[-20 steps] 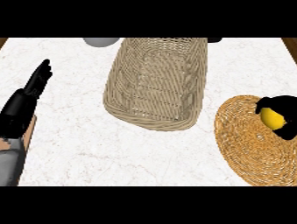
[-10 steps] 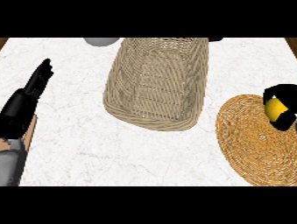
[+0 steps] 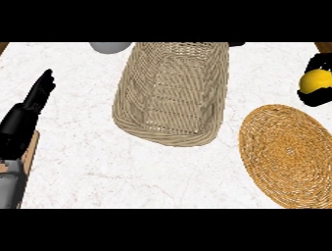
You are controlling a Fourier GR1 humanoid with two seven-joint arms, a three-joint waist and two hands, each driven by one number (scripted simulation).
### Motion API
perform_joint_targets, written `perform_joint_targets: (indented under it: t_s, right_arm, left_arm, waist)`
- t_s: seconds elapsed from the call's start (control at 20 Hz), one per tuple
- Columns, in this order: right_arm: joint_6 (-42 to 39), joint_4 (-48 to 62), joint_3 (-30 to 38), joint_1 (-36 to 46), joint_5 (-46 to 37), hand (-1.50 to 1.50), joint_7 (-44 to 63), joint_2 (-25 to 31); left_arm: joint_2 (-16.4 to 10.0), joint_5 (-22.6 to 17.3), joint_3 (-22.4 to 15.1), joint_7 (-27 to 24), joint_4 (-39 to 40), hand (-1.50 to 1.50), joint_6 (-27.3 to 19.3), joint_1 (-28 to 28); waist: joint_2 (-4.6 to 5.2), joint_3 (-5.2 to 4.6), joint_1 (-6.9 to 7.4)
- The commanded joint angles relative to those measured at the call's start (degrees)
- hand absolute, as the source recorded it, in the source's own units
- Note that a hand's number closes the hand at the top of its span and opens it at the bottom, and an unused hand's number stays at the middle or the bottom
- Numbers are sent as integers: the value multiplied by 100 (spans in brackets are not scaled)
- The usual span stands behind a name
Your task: Pick the lemon from the placemat and place it in the basket
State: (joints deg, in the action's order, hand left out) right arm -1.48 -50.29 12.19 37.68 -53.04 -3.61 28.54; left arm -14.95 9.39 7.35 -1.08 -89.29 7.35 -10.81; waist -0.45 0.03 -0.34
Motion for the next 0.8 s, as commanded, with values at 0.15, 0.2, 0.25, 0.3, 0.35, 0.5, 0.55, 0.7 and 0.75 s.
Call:
perform_joint_targets:
  t_s: [0.15,0.2,0.25,0.3,0.35,0.5,0.55,0.7,0.75]
  right_arm:
    - [-542,-1178,822,769,1626,150,-145,-524]
    - [-844,-1273,943,865,1811,150,-261,-220]
    - [-801,-1586,791,1086,1760,150,229,-518]
    - [-904,-1841,728,1131,1780,150,268,-452]
    - [-1121,-2201,735,1209,1837,150,669,-376]
    - [-1639,-2493,509,1706,2095,150,1226,-565]
    - [-1930,-2395,652,1883,2309,150,1211,-315]
    - [-1865,-2527,301,2427,2342,150,2150,-1016]
    - [-2086,-2685,336,2502,2470,150,2412,-924]
  left_arm:
    - [67,37,-64,112,-257,0,-42,139]
    - [-20,-65,55,243,-245,0,20,53]
    - [133,100,-121,135,-105,0,-91,6]
    - [-81,-126,83,403,-231,0,95,-201]
    - [-31,-52,94,170,-213,0,20,177]
    - [138,77,-87,105,-8,0,-66,-49]
    - [57,56,-63,327,-40,0,-5,-188]
    - [226,233,-250,140,-31,0,-128,-115]
    - [74,-48,-41,173,-117,0,97,-10]
  waist:
    - [-65,-5,-49]
    - [-35,-4,-45]
    - [-26,-10,-65]
    - [-25,-7,-49]
    - [-32,-11,-47]
    - [2,-11,-21]
    - [14,-7,-2]
    - [19,-10,38]
    - [13,-8,43]
